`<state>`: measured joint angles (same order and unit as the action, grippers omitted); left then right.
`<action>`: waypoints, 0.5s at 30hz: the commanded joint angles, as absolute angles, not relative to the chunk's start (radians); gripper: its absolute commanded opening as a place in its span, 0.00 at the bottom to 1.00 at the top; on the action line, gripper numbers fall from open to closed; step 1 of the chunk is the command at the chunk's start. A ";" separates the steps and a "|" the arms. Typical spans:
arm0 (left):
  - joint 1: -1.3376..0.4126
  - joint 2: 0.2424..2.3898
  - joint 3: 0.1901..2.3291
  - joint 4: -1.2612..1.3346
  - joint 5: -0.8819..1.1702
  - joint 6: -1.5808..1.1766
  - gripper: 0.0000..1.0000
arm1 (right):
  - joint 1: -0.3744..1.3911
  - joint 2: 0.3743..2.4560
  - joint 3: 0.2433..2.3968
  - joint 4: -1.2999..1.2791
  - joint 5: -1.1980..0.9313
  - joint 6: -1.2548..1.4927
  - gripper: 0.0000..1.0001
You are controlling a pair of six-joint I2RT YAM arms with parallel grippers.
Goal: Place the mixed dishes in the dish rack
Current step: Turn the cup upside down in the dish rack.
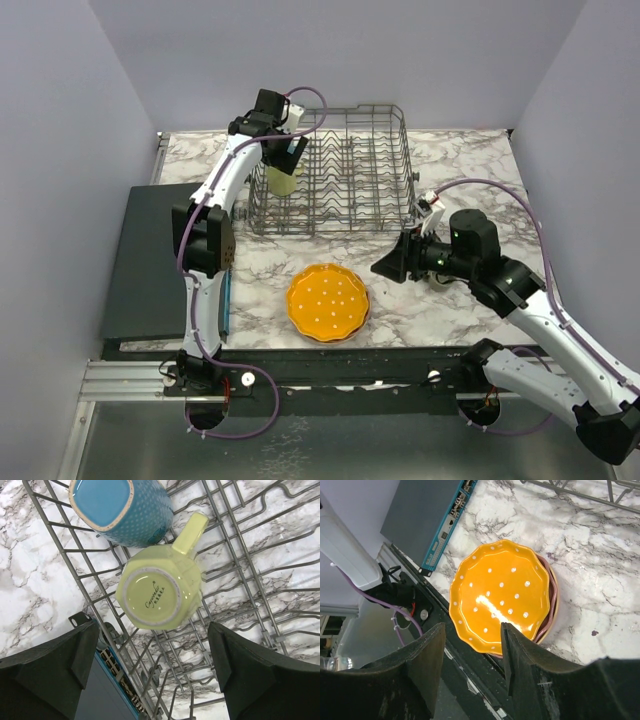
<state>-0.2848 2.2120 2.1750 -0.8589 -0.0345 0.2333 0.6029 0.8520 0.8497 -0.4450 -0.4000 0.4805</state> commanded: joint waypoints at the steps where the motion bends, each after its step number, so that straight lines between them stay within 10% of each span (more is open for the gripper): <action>1: -0.316 2.127 2.139 -0.851 -0.044 0.221 0.99 | 0.605 0.825 0.892 -0.507 -0.336 0.470 0.55; 15: -0.430 1.982 2.096 -0.848 -0.033 0.122 0.99 | 0.606 0.799 0.960 -0.661 -0.183 0.477 0.57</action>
